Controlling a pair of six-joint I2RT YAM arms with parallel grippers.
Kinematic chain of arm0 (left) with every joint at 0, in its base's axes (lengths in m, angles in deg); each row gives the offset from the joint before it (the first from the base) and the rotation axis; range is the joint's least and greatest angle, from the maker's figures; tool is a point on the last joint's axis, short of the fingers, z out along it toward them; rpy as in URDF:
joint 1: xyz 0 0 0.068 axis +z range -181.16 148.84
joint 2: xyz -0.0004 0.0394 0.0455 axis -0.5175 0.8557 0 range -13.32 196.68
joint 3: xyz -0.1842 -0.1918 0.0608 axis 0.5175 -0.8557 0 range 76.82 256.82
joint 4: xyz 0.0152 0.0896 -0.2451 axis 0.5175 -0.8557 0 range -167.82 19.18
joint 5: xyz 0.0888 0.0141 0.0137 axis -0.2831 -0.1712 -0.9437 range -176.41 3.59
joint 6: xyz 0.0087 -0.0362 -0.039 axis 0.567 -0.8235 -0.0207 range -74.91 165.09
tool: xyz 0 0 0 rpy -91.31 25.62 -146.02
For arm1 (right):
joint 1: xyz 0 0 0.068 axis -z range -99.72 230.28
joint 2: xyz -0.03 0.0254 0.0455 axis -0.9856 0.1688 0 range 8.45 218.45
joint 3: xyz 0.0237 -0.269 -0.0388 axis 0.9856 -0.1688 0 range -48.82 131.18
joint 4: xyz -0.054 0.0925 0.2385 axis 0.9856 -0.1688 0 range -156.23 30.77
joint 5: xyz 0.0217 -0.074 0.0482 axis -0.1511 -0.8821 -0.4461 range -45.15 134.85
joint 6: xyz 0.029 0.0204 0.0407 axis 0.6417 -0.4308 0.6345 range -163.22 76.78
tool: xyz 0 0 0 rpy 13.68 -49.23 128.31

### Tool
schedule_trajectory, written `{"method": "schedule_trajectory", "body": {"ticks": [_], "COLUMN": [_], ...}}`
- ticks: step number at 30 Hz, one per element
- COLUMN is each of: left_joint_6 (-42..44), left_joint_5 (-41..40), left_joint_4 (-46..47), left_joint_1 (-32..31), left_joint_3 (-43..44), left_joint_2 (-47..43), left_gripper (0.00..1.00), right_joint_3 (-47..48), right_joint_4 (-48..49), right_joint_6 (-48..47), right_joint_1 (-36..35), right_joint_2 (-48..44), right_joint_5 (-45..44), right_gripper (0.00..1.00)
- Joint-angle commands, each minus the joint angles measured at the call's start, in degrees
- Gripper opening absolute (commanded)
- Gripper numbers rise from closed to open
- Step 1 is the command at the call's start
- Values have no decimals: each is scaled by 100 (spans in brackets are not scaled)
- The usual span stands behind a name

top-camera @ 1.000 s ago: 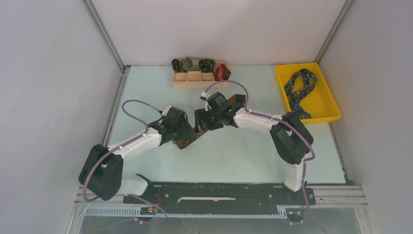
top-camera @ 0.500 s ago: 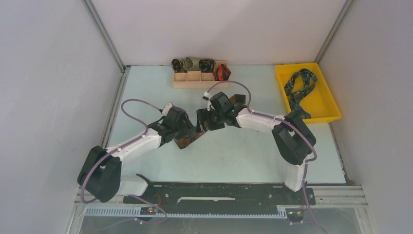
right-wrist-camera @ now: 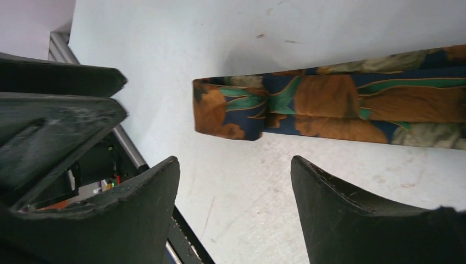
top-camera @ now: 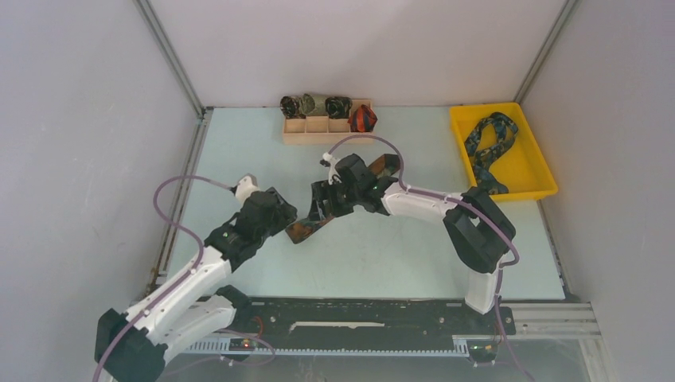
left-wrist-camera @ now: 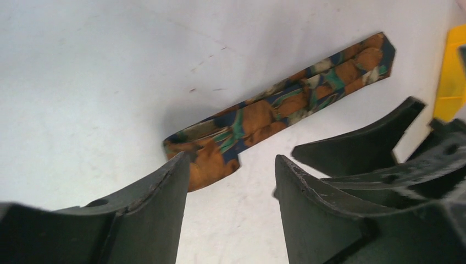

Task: Roll the ties
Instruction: Roll the tie at the center of the board.

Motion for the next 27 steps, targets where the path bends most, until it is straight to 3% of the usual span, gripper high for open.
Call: {"method": "schedule_trajectory", "body": {"ticks": [1,10,27], "left_joint_6": [224,67,64], "left_joint_5": [-404,13,664], "left_joint_4": [-167,338,1464], "left_joint_1": [-18,-13,234], "left_joint_3": [-680,-2000,-2567], "left_joint_2": [-854,-2269,-1789], "left_gripper": [62,58,59], "right_joint_3": [124,801,1342], "right_joint_4": [388,18,-249], "right_joint_6": [84,-108,-226], "right_joint_1": [-172,-345,-252], "right_joint_2": [-66,553,1298], "right_joint_5": [218,394,601], "right_gripper": [75,55,45]}}
